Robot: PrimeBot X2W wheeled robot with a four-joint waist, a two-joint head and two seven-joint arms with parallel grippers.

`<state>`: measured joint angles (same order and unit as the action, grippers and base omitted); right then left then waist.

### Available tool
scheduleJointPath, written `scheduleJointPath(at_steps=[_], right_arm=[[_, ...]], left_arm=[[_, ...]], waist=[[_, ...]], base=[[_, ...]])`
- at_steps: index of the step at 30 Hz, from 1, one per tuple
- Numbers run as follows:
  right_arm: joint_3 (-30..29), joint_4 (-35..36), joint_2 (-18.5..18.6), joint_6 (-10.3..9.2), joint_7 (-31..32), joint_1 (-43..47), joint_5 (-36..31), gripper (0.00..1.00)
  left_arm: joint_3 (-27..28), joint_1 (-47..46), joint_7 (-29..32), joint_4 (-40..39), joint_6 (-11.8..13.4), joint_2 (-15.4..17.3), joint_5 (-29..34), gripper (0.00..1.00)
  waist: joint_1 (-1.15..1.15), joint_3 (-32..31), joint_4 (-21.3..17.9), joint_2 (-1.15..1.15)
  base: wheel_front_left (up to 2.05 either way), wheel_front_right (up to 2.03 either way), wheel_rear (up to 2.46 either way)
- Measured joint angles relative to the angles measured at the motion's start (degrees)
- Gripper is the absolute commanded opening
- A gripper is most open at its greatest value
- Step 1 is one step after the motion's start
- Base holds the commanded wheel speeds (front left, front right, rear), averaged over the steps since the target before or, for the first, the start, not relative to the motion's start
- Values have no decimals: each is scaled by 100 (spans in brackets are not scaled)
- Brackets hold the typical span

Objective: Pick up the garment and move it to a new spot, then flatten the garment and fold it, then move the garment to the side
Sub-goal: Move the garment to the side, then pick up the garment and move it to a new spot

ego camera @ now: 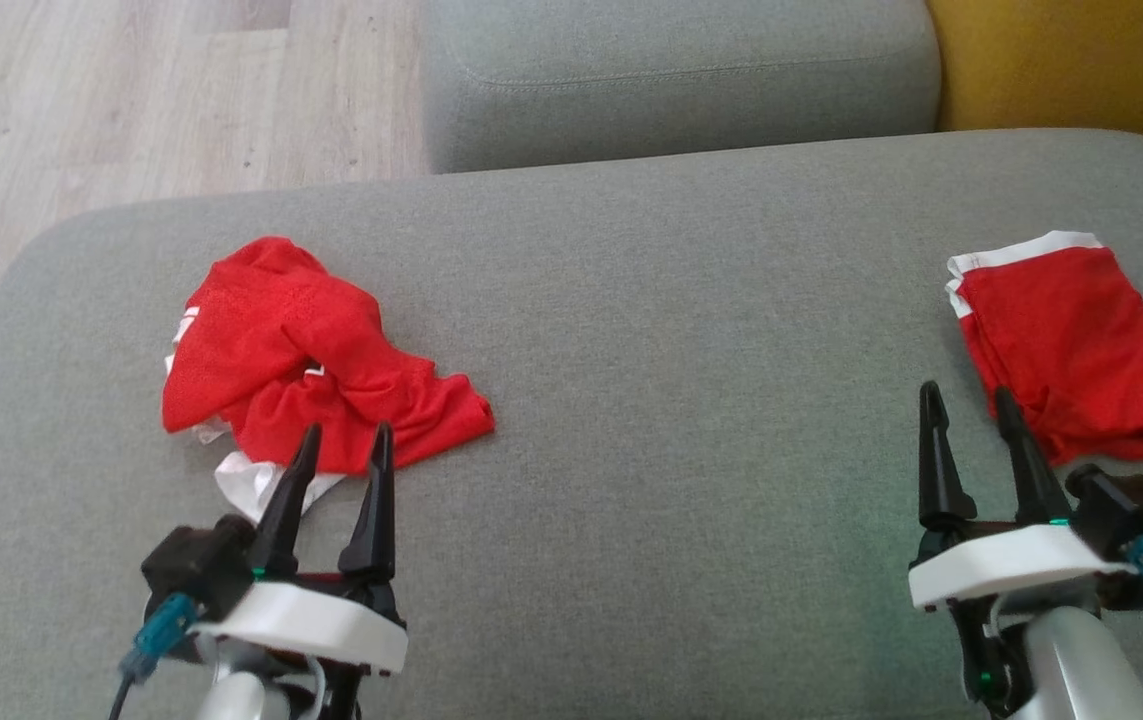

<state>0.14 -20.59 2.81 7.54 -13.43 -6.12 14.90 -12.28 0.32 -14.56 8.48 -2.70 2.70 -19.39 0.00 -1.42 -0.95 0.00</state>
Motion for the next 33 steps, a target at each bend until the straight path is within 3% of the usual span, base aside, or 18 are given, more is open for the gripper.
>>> scheduleJointPath(at_steps=[19,33], right_arm=[[100,-10,-2,0,-36,-1,73,100],[636,-114,-3,0,-31,2,256,100]], left_arm=[[-9,57,1,27,16,0,-1,100],[92,55,1,90,16,0,32,100]], waist=[[0,-5,-18,0],[0,-16,699,0]], base=[[0,0,0],[0,0,0]])
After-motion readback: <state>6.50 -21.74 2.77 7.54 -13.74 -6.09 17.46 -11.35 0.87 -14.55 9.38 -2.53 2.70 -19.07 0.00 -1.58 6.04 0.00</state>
